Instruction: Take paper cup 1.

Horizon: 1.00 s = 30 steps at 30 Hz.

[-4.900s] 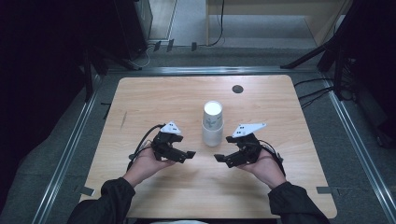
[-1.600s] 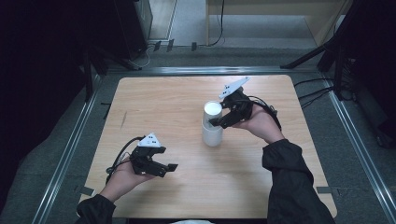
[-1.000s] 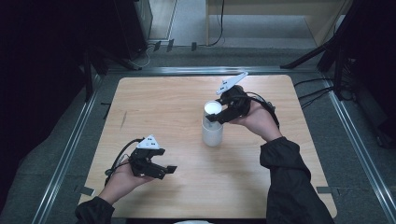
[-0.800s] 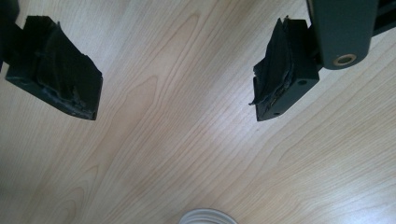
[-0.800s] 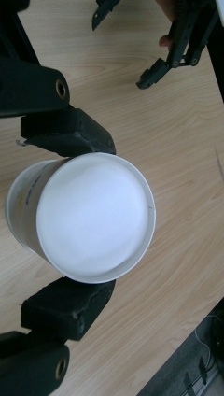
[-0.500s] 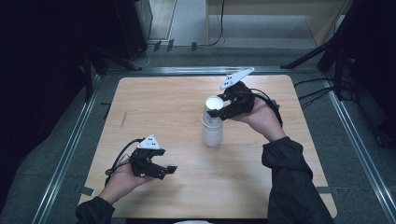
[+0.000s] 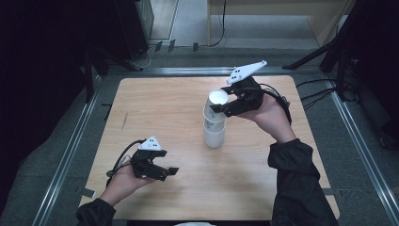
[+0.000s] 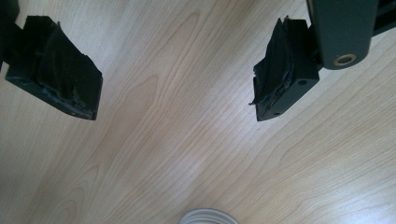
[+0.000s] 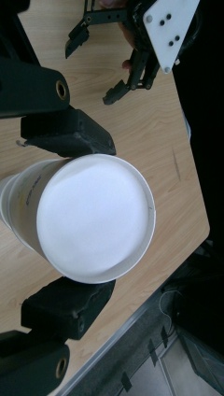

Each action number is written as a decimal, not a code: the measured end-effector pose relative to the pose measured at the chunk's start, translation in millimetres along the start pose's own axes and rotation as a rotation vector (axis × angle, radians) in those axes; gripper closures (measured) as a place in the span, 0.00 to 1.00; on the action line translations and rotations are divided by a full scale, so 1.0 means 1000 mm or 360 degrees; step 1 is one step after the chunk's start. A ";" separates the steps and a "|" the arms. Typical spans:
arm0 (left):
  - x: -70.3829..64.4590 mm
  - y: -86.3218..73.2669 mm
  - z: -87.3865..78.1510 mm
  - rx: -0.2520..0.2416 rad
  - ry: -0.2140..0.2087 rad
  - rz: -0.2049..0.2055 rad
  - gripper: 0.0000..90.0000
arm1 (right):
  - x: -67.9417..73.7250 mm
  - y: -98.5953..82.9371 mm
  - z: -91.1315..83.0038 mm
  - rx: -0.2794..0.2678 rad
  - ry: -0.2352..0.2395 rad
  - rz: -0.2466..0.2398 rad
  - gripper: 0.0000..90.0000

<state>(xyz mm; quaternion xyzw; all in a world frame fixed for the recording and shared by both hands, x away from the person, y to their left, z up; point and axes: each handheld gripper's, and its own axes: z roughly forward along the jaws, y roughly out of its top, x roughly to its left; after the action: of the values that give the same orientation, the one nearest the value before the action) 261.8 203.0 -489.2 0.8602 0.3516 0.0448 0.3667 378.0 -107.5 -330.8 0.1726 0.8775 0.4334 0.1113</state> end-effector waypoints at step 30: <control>-0.003 0.029 0.009 -0.0106 -0.0102 0.0142 0.17 | 0.040 -0.013 -0.044 0.0007 0.0059 0.0005 0.38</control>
<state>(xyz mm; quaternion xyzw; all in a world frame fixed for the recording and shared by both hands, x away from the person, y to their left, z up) 279.1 181.6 -476.6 0.8633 0.2992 0.0454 0.4039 323.7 -130.4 -316.4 0.1662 0.8801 0.4347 0.0939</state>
